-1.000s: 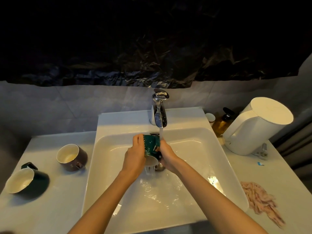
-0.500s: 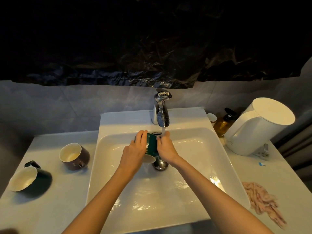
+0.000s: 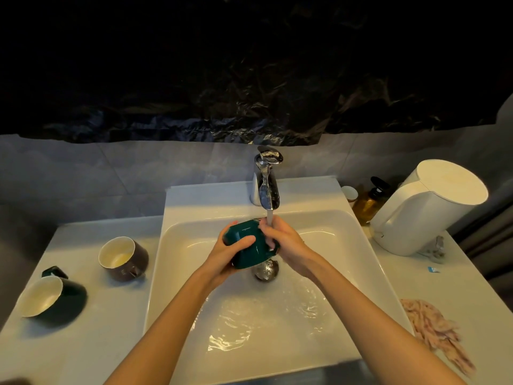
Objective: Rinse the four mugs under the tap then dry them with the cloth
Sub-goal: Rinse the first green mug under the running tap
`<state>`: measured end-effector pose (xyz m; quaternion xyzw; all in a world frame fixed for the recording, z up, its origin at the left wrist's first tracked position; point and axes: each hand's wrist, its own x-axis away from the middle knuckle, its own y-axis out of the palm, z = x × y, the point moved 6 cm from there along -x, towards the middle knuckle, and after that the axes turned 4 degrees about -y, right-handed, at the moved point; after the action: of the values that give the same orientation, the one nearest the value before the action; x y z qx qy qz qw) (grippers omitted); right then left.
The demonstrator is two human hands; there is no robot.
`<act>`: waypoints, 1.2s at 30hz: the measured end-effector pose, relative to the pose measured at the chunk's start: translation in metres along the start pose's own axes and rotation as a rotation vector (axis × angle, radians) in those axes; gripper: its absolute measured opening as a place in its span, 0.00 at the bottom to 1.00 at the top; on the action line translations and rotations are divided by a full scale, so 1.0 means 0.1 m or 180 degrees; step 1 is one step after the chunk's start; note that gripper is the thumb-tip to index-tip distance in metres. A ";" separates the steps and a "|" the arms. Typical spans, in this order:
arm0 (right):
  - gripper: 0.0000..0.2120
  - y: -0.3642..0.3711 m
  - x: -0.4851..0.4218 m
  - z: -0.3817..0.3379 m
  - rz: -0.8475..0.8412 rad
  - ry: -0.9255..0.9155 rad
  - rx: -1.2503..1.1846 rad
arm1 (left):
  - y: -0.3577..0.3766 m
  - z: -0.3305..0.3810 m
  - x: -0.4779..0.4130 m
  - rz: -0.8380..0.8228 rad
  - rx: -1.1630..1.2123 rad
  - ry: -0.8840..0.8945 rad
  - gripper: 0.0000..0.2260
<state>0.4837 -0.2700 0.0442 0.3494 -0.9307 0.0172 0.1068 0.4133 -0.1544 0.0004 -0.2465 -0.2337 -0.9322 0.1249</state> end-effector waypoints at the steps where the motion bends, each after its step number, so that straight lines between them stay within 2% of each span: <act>1: 0.04 -0.03 -0.01 0.03 -0.0067 0.0073 -0.0091 | -0.01 0.04 0.01 0.0139 -0.0172 0.0198 0.37; 3: 0.07 -0.06 -0.05 0.06 -0.0276 0.0320 0.0049 | -0.01 0.15 0.08 0.0465 -0.0823 0.0691 0.36; 5: 0.15 -0.05 -0.07 0.09 -0.0393 0.0540 0.0448 | 0.04 0.24 0.16 0.0670 -0.1476 0.1121 0.37; 7: 0.22 -0.03 -0.12 0.12 -0.0147 0.0764 0.0627 | 0.10 0.28 0.21 0.0725 -0.1816 0.1462 0.39; 9: 0.23 -0.04 -0.18 0.12 0.0415 0.0739 0.0927 | 0.13 0.28 0.23 0.0885 -0.1935 0.1640 0.40; 11: 0.18 -0.06 -0.22 0.08 0.1121 0.0455 0.1051 | 0.10 0.25 0.24 0.1149 -0.1727 0.1579 0.40; 13: 0.13 -0.02 -0.21 0.03 0.1538 0.0116 0.0835 | 0.06 0.24 0.27 0.1346 -0.1405 0.1463 0.38; 15: 0.09 0.06 -0.17 -0.02 0.1647 -0.0068 0.0535 | 0.02 0.23 0.27 0.1428 -0.1161 0.1364 0.37; 18: 0.06 0.13 -0.13 -0.08 0.1516 -0.0287 0.0168 | -0.03 0.22 0.25 0.1432 -0.0773 0.1085 0.35; 21: 0.05 0.16 -0.10 -0.17 0.1469 -0.0531 -0.0126 | -0.02 0.20 0.21 0.1294 0.0120 0.0666 0.32; 24: 0.04 0.15 -0.07 -0.20 0.1770 -0.0533 -0.0499 | 0.10 0.15 0.20 0.1242 0.0846 0.0315 0.29; 29: 0.05 0.20 0.02 -0.10 0.2086 -0.0691 -0.0333 | 0.23 0.05 0.17 0.1300 0.1592 -0.0119 0.29; 32: 0.10 0.15 0.04 0.00 0.2053 -0.0456 -0.0026 | 0.19 0.05 0.18 0.1363 0.1097 0.0102 0.27; 36: 0.16 0.05 0.04 0.02 0.1448 -0.0291 0.1110 | 0.06 0.07 0.26 0.1469 0.0189 0.0517 0.32</act>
<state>0.4773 -0.2694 0.0436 0.1452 -0.9720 0.1847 -0.0035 0.3964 -0.1595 0.0215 -0.2138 -0.1877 -0.8885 0.3601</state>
